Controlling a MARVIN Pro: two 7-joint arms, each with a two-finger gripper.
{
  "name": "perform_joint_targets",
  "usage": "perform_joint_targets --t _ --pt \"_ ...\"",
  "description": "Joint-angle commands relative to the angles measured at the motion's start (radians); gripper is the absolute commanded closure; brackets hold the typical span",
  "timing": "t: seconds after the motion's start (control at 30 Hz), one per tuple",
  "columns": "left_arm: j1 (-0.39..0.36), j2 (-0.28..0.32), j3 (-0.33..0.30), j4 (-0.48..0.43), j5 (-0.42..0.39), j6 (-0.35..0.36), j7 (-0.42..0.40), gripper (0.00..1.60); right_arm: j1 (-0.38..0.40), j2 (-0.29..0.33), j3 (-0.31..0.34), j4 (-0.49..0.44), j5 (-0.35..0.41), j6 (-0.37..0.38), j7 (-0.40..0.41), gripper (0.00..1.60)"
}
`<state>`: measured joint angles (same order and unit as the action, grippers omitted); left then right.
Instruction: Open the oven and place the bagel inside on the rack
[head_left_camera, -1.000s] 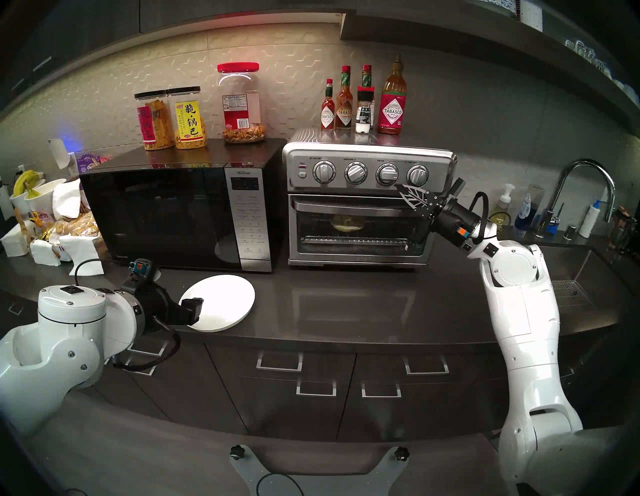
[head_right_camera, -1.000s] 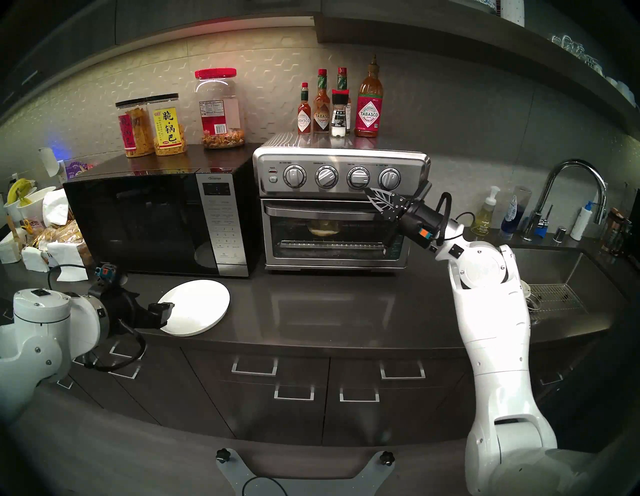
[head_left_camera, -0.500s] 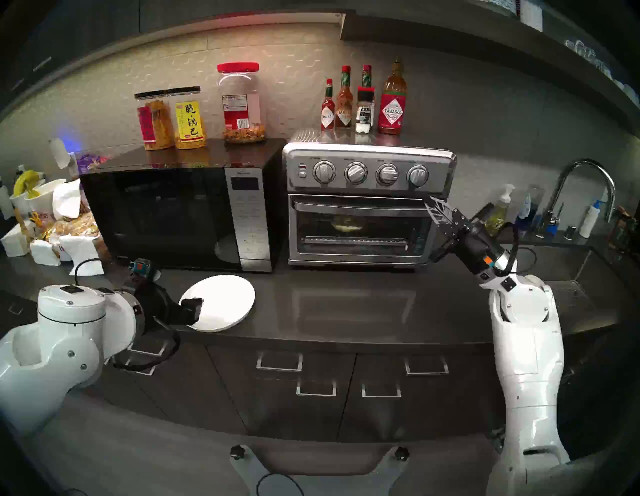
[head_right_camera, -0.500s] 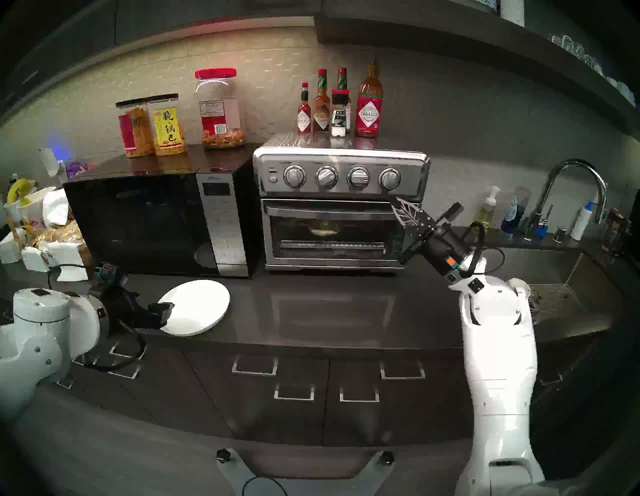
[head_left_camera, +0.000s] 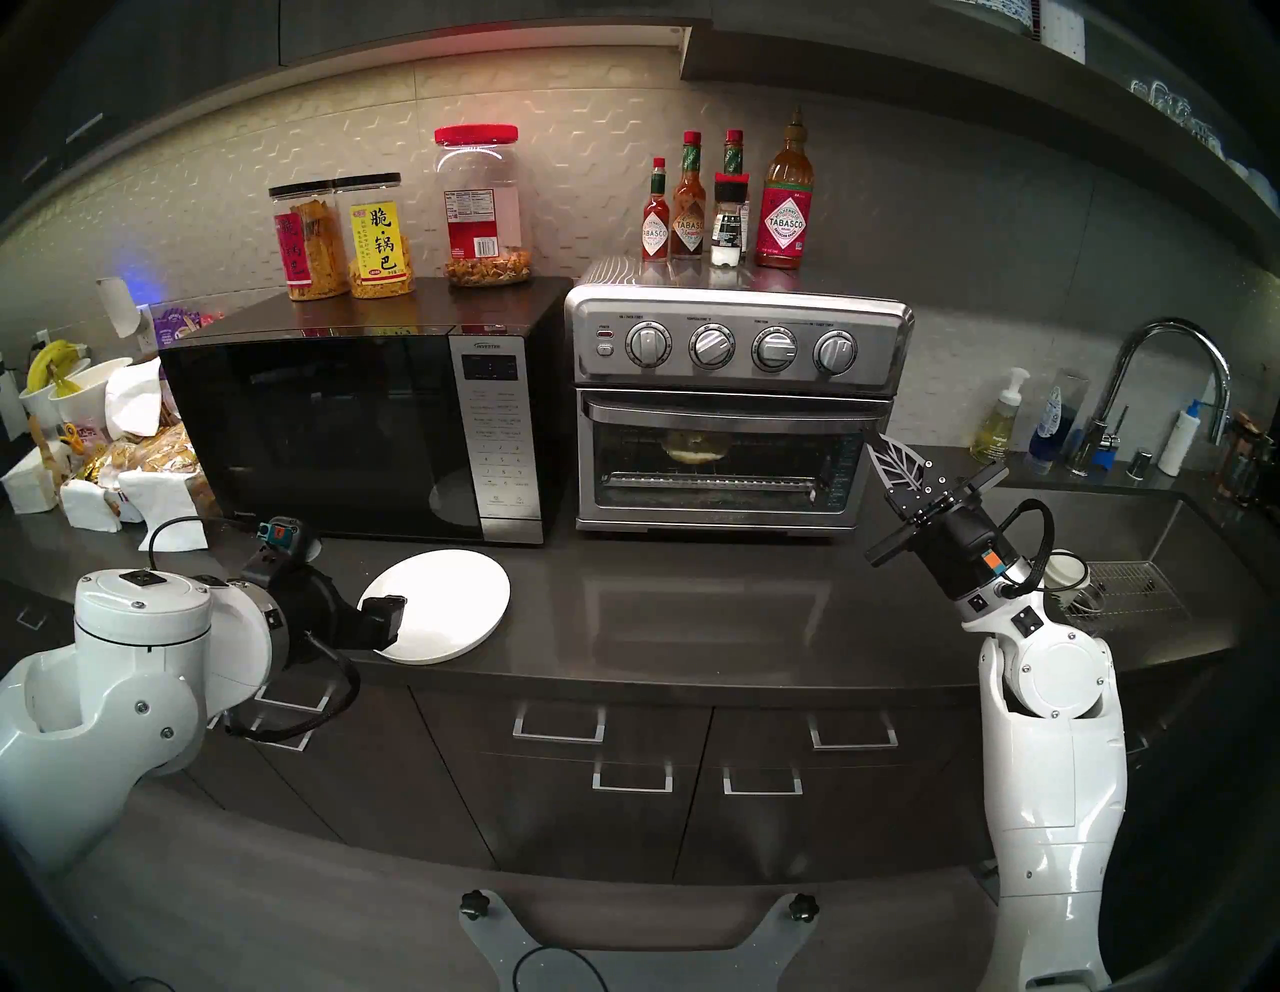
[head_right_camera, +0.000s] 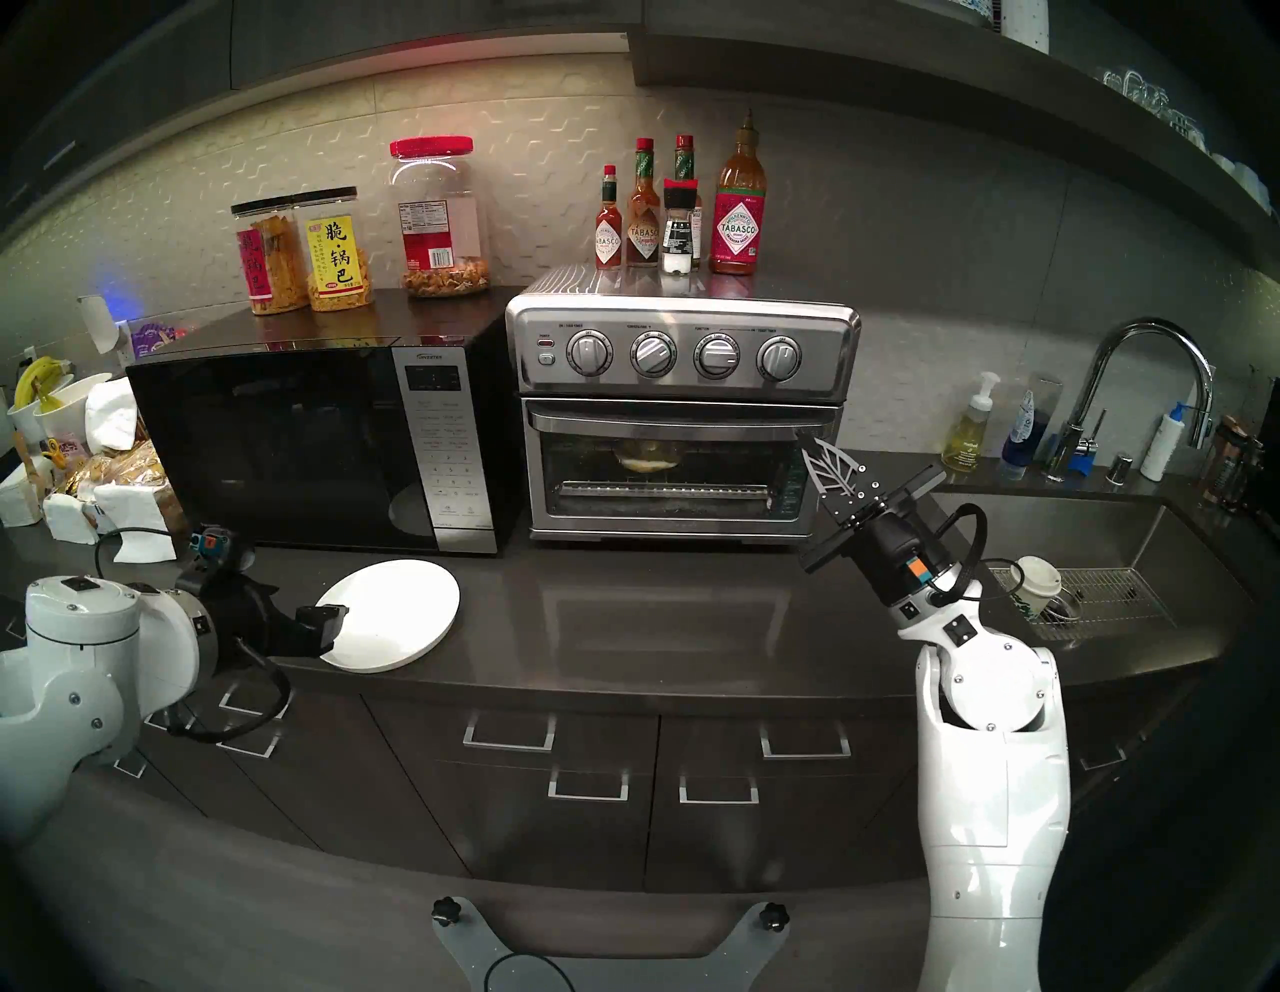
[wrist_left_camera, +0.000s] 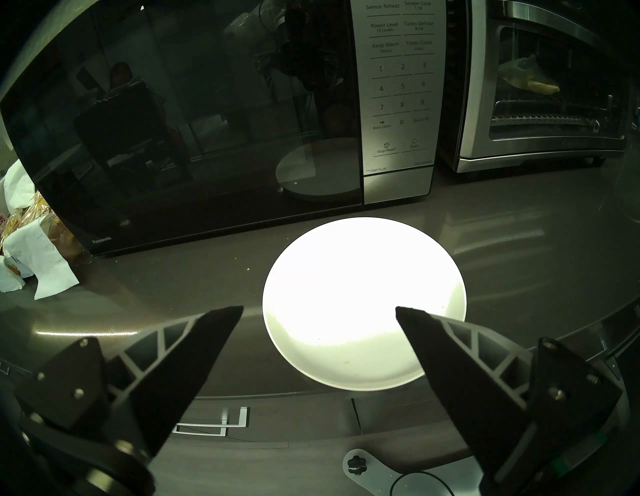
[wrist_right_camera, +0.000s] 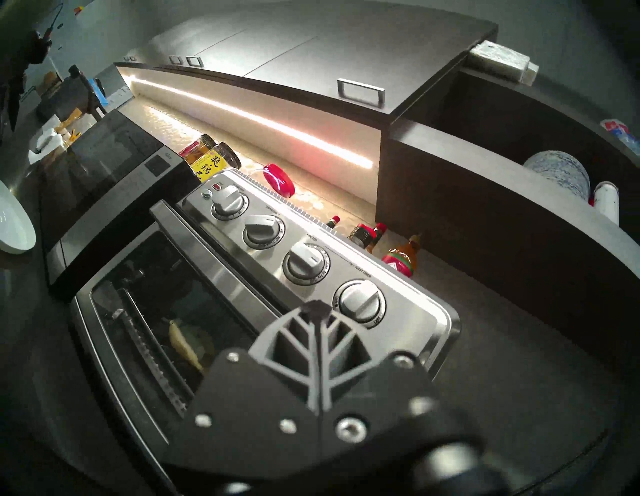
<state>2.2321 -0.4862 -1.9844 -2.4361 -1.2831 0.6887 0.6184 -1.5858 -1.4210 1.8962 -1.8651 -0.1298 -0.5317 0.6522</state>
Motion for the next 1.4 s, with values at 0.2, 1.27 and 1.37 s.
perform_joint_targets --t 0.2,1.27,1.37 --pt "-0.006 -0.007 -0.013 -0.007 0.005 0.001 -0.003 0.0 -0.075 -0.012 0.023 -0.103 0.04 0.157 0.046 1.6" --pt "-0.014 -0.022 -0.01 -0.007 0.018 0.014 -0.015 0.0 -0.095 -0.04 0.07 -0.122 0.114 0.178 0.111 0.23" --pt "-0.015 -0.024 -0.01 -0.007 0.019 0.016 -0.016 0.0 -0.094 -0.042 0.071 -0.122 0.115 0.178 0.112 0.23"
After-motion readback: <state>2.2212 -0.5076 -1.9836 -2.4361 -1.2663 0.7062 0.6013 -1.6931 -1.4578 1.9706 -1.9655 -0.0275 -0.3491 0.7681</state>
